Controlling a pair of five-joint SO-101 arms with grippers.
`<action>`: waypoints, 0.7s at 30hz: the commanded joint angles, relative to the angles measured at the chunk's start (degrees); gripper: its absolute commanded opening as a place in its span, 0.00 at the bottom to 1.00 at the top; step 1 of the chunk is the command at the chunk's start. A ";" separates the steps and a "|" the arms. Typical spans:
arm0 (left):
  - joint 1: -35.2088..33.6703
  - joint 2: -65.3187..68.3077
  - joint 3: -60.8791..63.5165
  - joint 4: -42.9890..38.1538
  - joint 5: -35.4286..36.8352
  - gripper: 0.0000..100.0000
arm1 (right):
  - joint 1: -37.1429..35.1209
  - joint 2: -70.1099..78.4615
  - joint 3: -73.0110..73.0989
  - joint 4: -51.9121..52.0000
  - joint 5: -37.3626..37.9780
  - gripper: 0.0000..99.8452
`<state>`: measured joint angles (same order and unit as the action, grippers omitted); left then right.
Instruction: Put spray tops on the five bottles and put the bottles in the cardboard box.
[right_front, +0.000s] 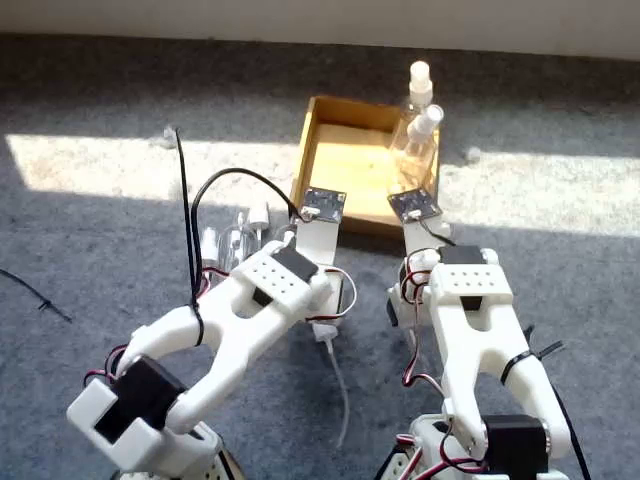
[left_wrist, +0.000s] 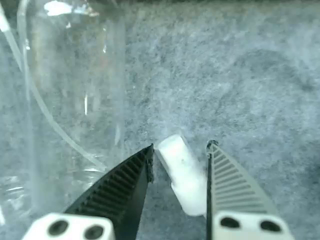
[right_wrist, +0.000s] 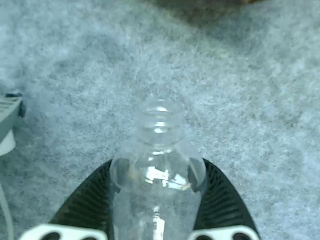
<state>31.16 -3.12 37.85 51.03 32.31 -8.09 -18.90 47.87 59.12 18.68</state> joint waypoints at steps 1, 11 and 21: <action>-0.04 0.57 -4.44 4.92 0.44 0.17 | 0.66 -0.22 -0.31 -0.57 -0.53 0.02; 3.56 0.84 -5.23 6.24 -2.02 0.17 | 0.66 -0.22 -0.31 -0.57 -0.53 0.02; 4.18 0.92 -4.00 9.14 -11.52 0.16 | 0.66 -0.22 -0.31 -0.57 -0.53 0.02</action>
<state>34.42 -1.98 34.95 58.86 24.22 -8.09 -18.90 47.87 59.12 18.68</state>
